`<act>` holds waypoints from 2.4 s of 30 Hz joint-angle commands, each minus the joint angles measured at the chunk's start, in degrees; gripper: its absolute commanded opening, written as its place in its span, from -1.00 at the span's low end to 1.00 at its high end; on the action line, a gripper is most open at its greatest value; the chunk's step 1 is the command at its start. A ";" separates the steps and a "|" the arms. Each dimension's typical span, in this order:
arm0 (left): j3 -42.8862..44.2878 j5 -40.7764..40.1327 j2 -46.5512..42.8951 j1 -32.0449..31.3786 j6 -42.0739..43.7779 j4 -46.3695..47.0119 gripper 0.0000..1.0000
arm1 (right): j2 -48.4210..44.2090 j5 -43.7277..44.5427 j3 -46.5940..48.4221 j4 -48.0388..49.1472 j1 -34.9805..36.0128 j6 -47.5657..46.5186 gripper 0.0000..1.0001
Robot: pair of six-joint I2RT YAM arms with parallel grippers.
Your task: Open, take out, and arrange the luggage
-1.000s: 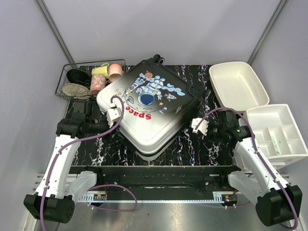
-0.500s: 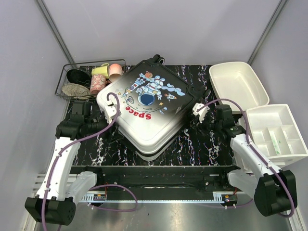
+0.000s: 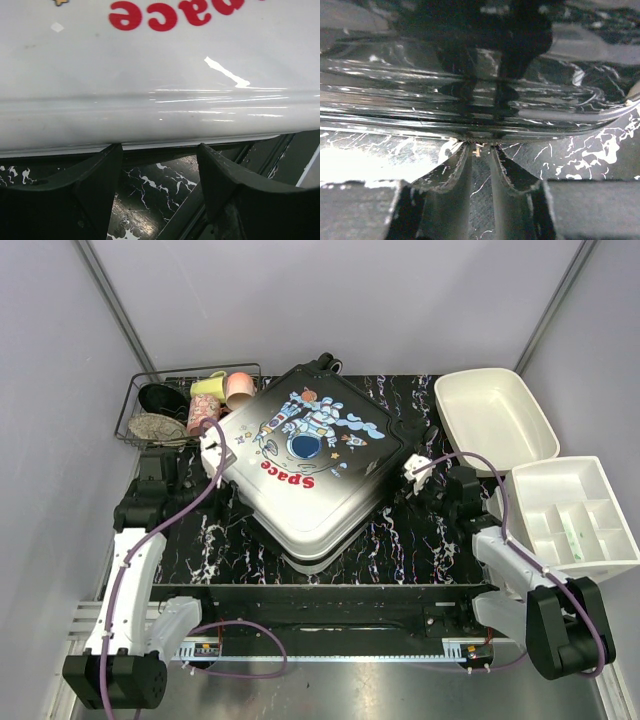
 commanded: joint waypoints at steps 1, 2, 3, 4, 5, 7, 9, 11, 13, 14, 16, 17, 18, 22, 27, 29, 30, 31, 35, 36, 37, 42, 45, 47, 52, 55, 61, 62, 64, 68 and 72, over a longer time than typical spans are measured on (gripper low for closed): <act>-0.24 5.93 0.87 0.51 -5.27 17.70 0.33 | 0.30 1.97 -2.05 9.83 0.32 1.12 -0.47; -0.15 5.93 1.05 0.51 -5.63 17.96 0.33 | 0.30 1.71 -2.22 10.10 0.24 1.29 -0.50; -0.06 5.84 1.22 0.51 -5.81 18.49 0.33 | 0.38 1.27 -2.49 10.88 0.24 1.56 -0.52; 0.02 5.75 1.22 0.51 -6.07 18.67 0.33 | 0.30 1.00 -2.93 11.41 0.32 1.73 -0.59; 0.55 6.01 1.40 0.51 -5.90 18.76 0.33 | 0.21 0.91 -3.10 11.85 0.24 1.91 -0.80; 2.13 8.37 1.84 0.51 -1.80 16.14 0.37 | -0.66 2.13 -2.84 11.07 0.24 1.82 -1.00; 5.29 7.95 2.89 0.51 -1.15 14.19 0.51 | -2.60 5.89 -2.93 9.49 0.15 0.86 -1.00; 9.57 7.42 5.17 0.51 0.16 12.35 0.61 | -4.26 8.37 -3.46 9.48 -0.20 0.24 -1.00; 12.75 4.10 7.89 -1.41 3.40 7.96 0.66 | -4.80 9.44 -2.93 9.05 -1.43 0.59 -1.00; 15.73 2.17 8.86 -4.64 4.55 6.82 0.67 | -4.71 9.79 -2.49 8.87 -1.78 1.46 -1.00; 17.94 -3.28 10.79 -8.08 6.83 4.35 0.68 | -4.19 11.37 -1.09 8.95 -3.27 2.61 -1.00; 19.96 -5.13 11.41 -12.10 7.28 3.82 0.69 | -3.66 11.72 -0.56 8.96 -3.71 3.48 -1.00; 20.76 -9.41 12.03 -14.40 7.46 3.55 0.69 | -3.40 12.42 -0.12 8.96 -4.24 3.84 -1.00; 23.22 -15.86 14.75 -24.52 5.37 5.13 0.75 | -2.25 11.55 1.29 8.61 -5.48 4.90 -1.00; 25.42 -26.21 17.04 -35.34 -2.19 12.50 0.98 | -2.08 7.07 1.37 7.82 -5.48 6.57 -1.00; 27.18 -28.08 18.97 -38.41 -7.12 13.83 0.98 | -1.99 6.54 1.29 7.29 -5.48 6.57 -1.00; 27.70 -29.57 19.76 -39.64 -7.91 13.92 0.98 | -2.08 6.19 0.94 7.29 -5.48 6.48 -1.00; 27.80 -31.15 20.99 -42.70 -9.92 14.45 0.98 | -2.16 5.75 0.85 7.11 -5.48 6.13 -1.00; 27.10 -36.70 23.37 -48.96 -12.58 17.70 0.98 | -3.57 1.28 0.59 6.32 -4.95 5.78 -1.00; 27.09 -36.70 23.72 -49.75 -12.06 17.79 0.98 | -4.01 0.92 0.32 6.23 -4.25 5.52 -1.00; 27.01 -36.27 24.25 -50.89 -11.62 17.79 0.98 | -4.36 1.00 0.15 6.14 -3.37 4.47 -1.00; 25.08 -33.71 22.50 -51.34 -7.84 13.58 0.98 | -7.61 1.44 -0.73 4.65 3.21 2.70 -1.00; 22.88 -34.50 19.52 -51.43 -7.83 13.57 0.98 | -9.81 2.31 -1.34 3.77 7.08 3.05 -1.00; 22.09 -35.03 19.24 -51.78 -7.74 13.48 0.98 | -11.12 4.33 -1.61 3.25 11.91 3.75 -1.00; 18.32 -42.22 18.98 -53.63 -3.35 14.18 0.97 | -12.71 8.11 -1.26 2.28 15.79 6.30 -1.00; 16.64 -46.46 20.21 -53.54 -0.37 13.05 0.75 | -14.55 14.34 -0.91 -0.70 15.88 4.91 -1.00; 12.95 -43.74 18.46 -50.13 5.61 5.49 0.42 | -22.71 24.55 -5.65 -1.85 13.34 -2.56 -1.00; 12.51 -43.04 17.93 -49.15 6.31 4.01 0.37 | -23.43 23.95 -6.52 -1.85 12.03 -2.92 -1.00; 11.54 -41.63 16.78 -46.87 7.72 2.42 0.33 | -24.14 21.75 -6.71 -2.03 6.85 -3.62 -1.00; 10.92 -40.75 16.25 -43.70 8.51 -0.22 0.27 | -18.53 15.24 -3.91 0.86 -2.12 -2.31 -1.00; 11.18 -40.13 16.51 -41.50 8.25 -0.49 0.25 | -9.92 11.38 -0.21 6.57 -6.61 -1.69 -1.00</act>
